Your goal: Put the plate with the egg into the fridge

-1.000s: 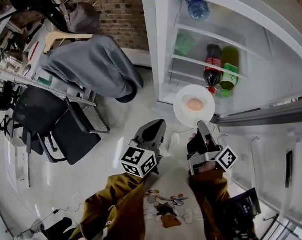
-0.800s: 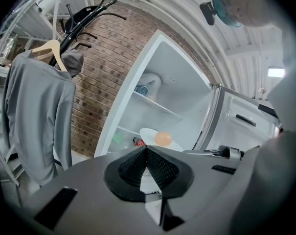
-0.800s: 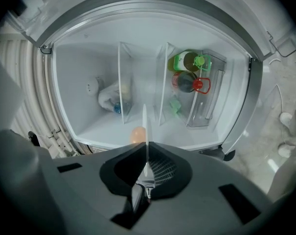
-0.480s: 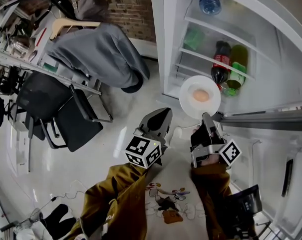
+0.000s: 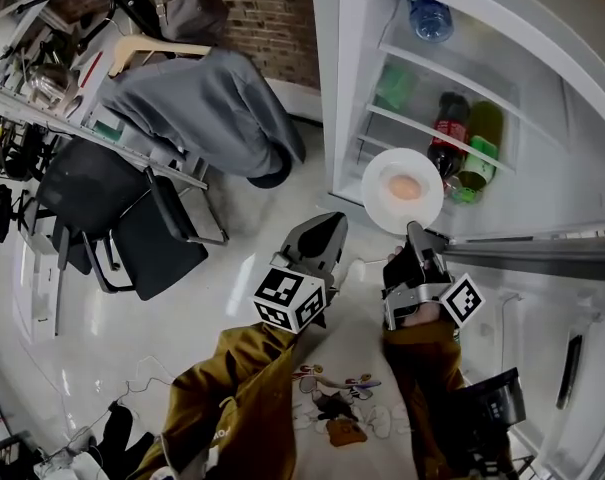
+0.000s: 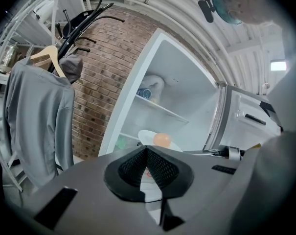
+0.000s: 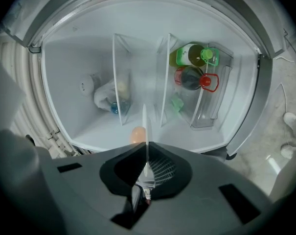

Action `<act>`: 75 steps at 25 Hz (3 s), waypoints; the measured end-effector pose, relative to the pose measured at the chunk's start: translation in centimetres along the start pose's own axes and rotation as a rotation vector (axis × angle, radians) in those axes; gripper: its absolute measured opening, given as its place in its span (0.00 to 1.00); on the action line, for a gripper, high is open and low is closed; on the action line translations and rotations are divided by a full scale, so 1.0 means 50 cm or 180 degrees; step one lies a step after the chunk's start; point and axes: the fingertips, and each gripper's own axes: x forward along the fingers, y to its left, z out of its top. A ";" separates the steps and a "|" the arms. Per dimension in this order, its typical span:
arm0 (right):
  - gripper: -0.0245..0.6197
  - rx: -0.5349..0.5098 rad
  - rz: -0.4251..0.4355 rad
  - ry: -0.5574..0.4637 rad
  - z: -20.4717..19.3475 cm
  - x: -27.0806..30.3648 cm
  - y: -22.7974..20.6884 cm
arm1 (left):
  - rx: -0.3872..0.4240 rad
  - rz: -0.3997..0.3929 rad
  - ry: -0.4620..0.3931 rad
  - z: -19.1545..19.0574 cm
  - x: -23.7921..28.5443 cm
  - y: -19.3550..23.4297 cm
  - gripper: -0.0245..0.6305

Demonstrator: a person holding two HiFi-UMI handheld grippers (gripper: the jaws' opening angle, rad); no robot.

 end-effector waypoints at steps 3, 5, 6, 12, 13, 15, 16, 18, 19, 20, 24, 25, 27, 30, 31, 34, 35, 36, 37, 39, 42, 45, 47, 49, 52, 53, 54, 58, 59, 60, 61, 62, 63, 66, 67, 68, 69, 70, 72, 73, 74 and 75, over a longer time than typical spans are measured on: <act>0.07 0.0000 0.0011 0.0014 0.006 0.018 0.003 | 0.0024 0.0019 -0.0018 0.006 0.007 0.004 0.05; 0.07 -0.0019 0.0020 0.0017 0.011 0.029 0.004 | 0.0038 0.0025 -0.0025 0.010 0.012 0.008 0.05; 0.07 -0.0028 0.0025 0.0019 0.013 0.036 0.005 | 0.0045 0.0029 -0.0029 0.012 0.015 0.010 0.05; 0.07 -0.0043 0.0051 0.0056 0.021 0.066 0.017 | 0.0078 0.0053 -0.0063 0.029 0.029 0.017 0.05; 0.07 -0.0033 0.0053 0.0054 0.024 0.071 0.016 | 0.0081 0.0054 -0.0066 0.031 0.033 0.019 0.05; 0.07 -0.0004 0.0059 0.0045 0.029 0.081 0.014 | 0.0092 0.0055 -0.0074 0.035 0.039 0.021 0.05; 0.07 0.0003 0.0057 0.0038 0.032 0.085 0.013 | 0.0097 0.0056 -0.0078 0.036 0.041 0.022 0.05; 0.07 0.0009 0.0045 0.0026 0.037 0.091 0.011 | 0.0102 0.0061 -0.0082 0.038 0.044 0.024 0.05; 0.07 0.0011 0.0036 0.0020 0.039 0.094 0.011 | 0.0103 0.0064 -0.0082 0.039 0.046 0.025 0.05; 0.07 0.0010 0.0026 0.0013 0.042 0.098 0.010 | 0.0103 0.0067 -0.0082 0.041 0.047 0.026 0.05; 0.07 0.0011 0.0002 -0.0011 0.056 0.116 0.010 | 0.0120 0.0066 -0.0078 0.049 0.058 0.029 0.05; 0.07 0.0015 0.0005 -0.0018 0.059 0.122 0.010 | 0.0125 0.0062 -0.0079 0.050 0.061 0.030 0.05; 0.07 0.0033 0.0014 -0.0036 0.066 0.132 0.010 | 0.0129 0.0060 -0.0081 0.053 0.067 0.032 0.05; 0.07 0.0050 -0.0007 -0.0064 0.077 0.141 0.007 | 0.0122 0.0049 -0.0074 0.055 0.078 0.033 0.05; 0.07 0.0045 -0.0012 -0.0070 0.081 0.145 0.006 | 0.0121 0.0039 -0.0069 0.055 0.082 0.032 0.05; 0.07 0.0039 -0.0017 -0.0076 0.087 0.160 0.006 | 0.0125 0.0017 -0.0053 0.055 0.093 0.032 0.05; 0.07 0.0038 -0.0022 -0.0078 0.089 0.165 0.007 | 0.0124 0.0012 -0.0048 0.055 0.096 0.032 0.05; 0.07 0.0033 -0.0029 -0.0082 0.091 0.169 0.007 | 0.0124 0.0005 -0.0041 0.056 0.099 0.030 0.05; 0.07 0.0031 -0.0036 -0.0087 0.094 0.172 0.009 | 0.0127 -0.0005 -0.0033 0.055 0.103 0.028 0.05; 0.07 0.0037 -0.0044 -0.0093 0.099 0.179 0.010 | 0.0138 -0.0022 -0.0015 0.055 0.112 0.023 0.05; 0.07 0.0046 -0.0042 -0.0096 0.106 0.192 0.008 | 0.0140 -0.0041 0.0003 0.055 0.125 0.022 0.05; 0.07 0.0067 -0.0055 -0.0100 0.111 0.198 0.007 | 0.0144 -0.0037 0.0013 0.057 0.128 0.021 0.05; 0.07 0.0091 -0.0058 -0.0107 0.115 0.202 0.008 | 0.0155 -0.0041 0.0022 0.057 0.132 0.018 0.05; 0.07 0.0103 -0.0058 -0.0117 0.120 0.210 0.006 | 0.0157 -0.0042 0.0032 0.056 0.137 0.017 0.05; 0.07 0.0092 -0.0053 -0.0131 0.130 0.220 0.006 | 0.0151 -0.0028 0.0036 0.055 0.146 0.017 0.05; 0.07 0.0087 -0.0050 -0.0130 0.132 0.224 0.007 | 0.0151 -0.0024 0.0033 0.057 0.149 0.017 0.05; 0.07 0.0082 -0.0051 -0.0130 0.135 0.228 0.008 | 0.0154 -0.0022 0.0029 0.058 0.152 0.017 0.05; 0.07 0.0079 -0.0069 -0.0132 0.143 0.240 0.007 | 0.0168 -0.0039 0.0023 0.062 0.167 0.013 0.05; 0.07 0.0086 -0.0072 -0.0134 0.144 0.242 0.007 | 0.0164 -0.0049 0.0024 0.063 0.169 0.011 0.05; 0.07 0.0096 -0.0074 -0.0137 0.145 0.244 0.008 | 0.0157 -0.0063 0.0025 0.062 0.172 0.008 0.05; 0.07 0.0106 -0.0077 -0.0143 0.147 0.246 0.009 | 0.0149 -0.0077 0.0028 0.062 0.175 0.005 0.05; 0.07 0.0113 -0.0081 -0.0151 0.150 0.248 0.009 | 0.0143 -0.0086 0.0030 0.061 0.177 0.002 0.05; 0.07 0.0115 -0.0084 -0.0159 0.153 0.250 0.010 | 0.0143 -0.0090 0.0030 0.062 0.180 0.000 0.05; 0.07 0.0107 -0.0092 -0.0158 0.159 0.261 0.014 | 0.0151 -0.0083 0.0030 0.066 0.188 -0.001 0.05; 0.07 0.0107 -0.0098 -0.0152 0.160 0.266 0.014 | 0.0152 -0.0076 0.0030 0.067 0.191 0.000 0.05; 0.07 0.0106 -0.0106 -0.0145 0.160 0.270 0.014 | 0.0153 -0.0070 0.0029 0.068 0.194 0.002 0.05; 0.07 0.0102 -0.0113 -0.0141 0.161 0.274 0.013 | 0.0151 -0.0066 0.0027 0.069 0.197 0.003 0.05; 0.07 0.0096 -0.0117 -0.0137 0.162 0.278 0.013 | 0.0147 -0.0063 0.0026 0.069 0.201 0.004 0.05; 0.07 0.0079 -0.0115 -0.0130 0.165 0.285 0.013 | 0.0146 -0.0057 0.0024 0.069 0.207 0.003 0.05; 0.07 0.0075 -0.0118 -0.0126 0.166 0.289 0.013 | 0.0149 -0.0054 0.0023 0.069 0.210 0.002 0.05; 0.07 0.0074 -0.0124 -0.0124 0.167 0.292 0.012 | 0.0152 -0.0052 0.0022 0.069 0.212 0.001 0.05; 0.07 0.0073 -0.0136 -0.0124 0.169 0.295 0.011 | 0.0152 -0.0051 0.0020 0.070 0.215 0.000 0.05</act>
